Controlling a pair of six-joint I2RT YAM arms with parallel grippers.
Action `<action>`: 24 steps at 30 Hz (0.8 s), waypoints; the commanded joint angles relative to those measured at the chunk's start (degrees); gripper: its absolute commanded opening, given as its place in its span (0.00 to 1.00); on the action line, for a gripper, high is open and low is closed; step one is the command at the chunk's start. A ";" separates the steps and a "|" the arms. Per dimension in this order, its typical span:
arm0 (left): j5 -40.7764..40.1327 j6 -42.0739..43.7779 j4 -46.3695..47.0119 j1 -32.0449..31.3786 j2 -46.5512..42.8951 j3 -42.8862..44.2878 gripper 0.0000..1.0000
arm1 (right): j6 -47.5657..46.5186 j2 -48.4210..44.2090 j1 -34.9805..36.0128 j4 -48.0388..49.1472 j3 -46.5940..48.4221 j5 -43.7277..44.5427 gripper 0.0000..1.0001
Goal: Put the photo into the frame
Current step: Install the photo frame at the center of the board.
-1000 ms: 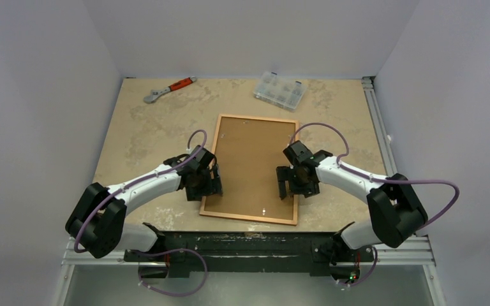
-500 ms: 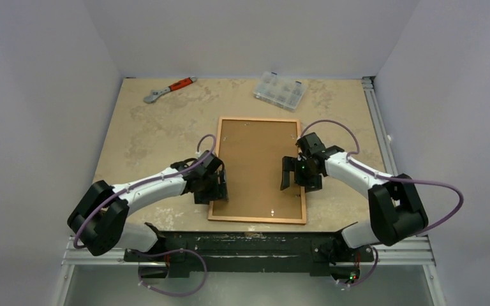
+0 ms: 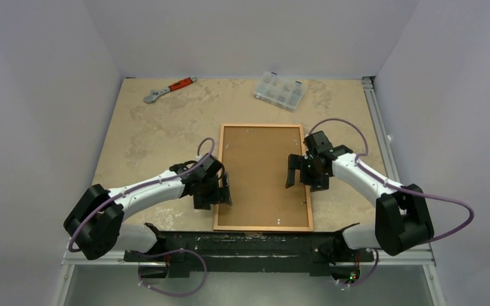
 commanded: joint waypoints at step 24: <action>6.12 11.65 5.07 16.21 13.66 9.90 0.76 | -4.12 39.76 -7.01 -1.61 43.32 19.37 0.79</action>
